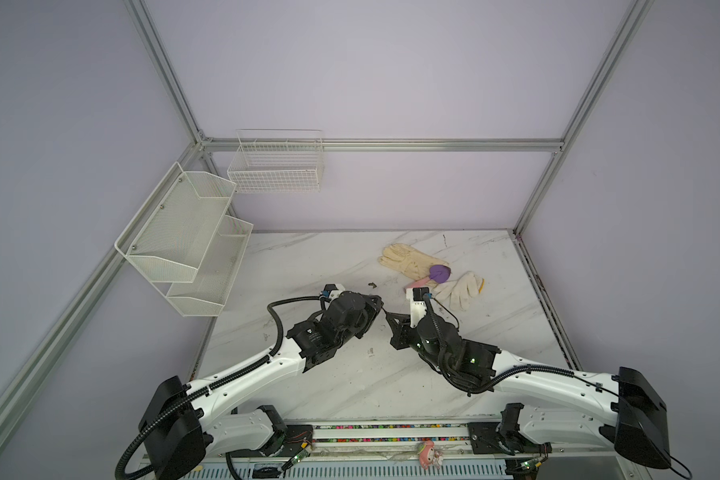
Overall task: Unlock with the key
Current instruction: 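Bring the black padlock and silver key together between both grippers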
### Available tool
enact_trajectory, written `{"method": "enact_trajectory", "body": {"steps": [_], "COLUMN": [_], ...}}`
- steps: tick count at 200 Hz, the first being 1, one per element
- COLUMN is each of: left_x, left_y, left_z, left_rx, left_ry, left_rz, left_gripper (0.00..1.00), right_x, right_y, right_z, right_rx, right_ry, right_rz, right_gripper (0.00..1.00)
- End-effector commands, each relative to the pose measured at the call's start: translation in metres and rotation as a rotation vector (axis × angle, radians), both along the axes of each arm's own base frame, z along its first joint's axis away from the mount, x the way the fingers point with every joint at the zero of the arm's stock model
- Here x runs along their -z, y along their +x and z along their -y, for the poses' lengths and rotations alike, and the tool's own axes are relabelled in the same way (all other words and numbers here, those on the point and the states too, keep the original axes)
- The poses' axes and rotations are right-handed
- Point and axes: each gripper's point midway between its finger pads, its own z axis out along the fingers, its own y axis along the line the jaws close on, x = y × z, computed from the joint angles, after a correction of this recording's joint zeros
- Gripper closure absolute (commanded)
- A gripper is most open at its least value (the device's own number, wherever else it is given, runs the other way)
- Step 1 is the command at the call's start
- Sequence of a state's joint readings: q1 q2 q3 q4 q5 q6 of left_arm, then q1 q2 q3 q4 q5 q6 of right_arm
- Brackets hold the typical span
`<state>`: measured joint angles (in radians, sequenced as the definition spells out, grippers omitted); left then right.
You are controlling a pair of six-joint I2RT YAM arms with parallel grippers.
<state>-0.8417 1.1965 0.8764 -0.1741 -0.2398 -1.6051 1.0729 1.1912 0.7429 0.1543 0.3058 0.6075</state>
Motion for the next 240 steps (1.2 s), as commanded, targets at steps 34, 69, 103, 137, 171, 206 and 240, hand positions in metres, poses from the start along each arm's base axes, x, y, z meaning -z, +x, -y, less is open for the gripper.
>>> {"method": "enact_trajectory", "body": {"steps": [34, 69, 103, 137, 171, 206, 240], "left_x": [-0.007, -0.003, 0.011, 0.02, 0.022, 0.029, 0.027], "left_y": [0.002, 0.005, 0.003, -0.001, 0.0, 0.001, -0.003], "left_z": [0.011, 0.014, 0.01, 0.01, 0.007, 0.007, 0.013], "left_rx": [0.02, 0.023, 0.017, 0.012, -0.012, -0.034, -0.032], "left_ry": [0.006, 0.06, 0.124, 0.122, 0.116, 0.097, 0.006], "left_rz": [0.042, 0.043, 0.016, -0.007, -0.016, -0.042, -0.062], "left_gripper": [1.0, 1.0, 1.0, 1.0, 1.0, 1.0, 1.0], "right_x": [-0.02, -0.022, -0.04, -0.05, -0.051, -0.048, -0.028], "right_y": [0.0, -0.001, -0.005, -0.002, 0.002, 0.003, 0.012], "right_z": [-0.023, -0.03, -0.037, -0.042, -0.049, -0.057, -0.054], "right_rx": [-0.067, -0.086, -0.106, -0.097, -0.083, -0.08, 0.001], "right_ry": [0.044, 0.057, 0.153, 0.192, 0.194, 0.235, 0.174], "right_rz": [0.025, 0.015, -0.012, -0.019, -0.06, -0.103, -0.117], "right_gripper": [1.0, 1.0, 1.0, 1.0, 1.0, 1.0, 1.0]}}
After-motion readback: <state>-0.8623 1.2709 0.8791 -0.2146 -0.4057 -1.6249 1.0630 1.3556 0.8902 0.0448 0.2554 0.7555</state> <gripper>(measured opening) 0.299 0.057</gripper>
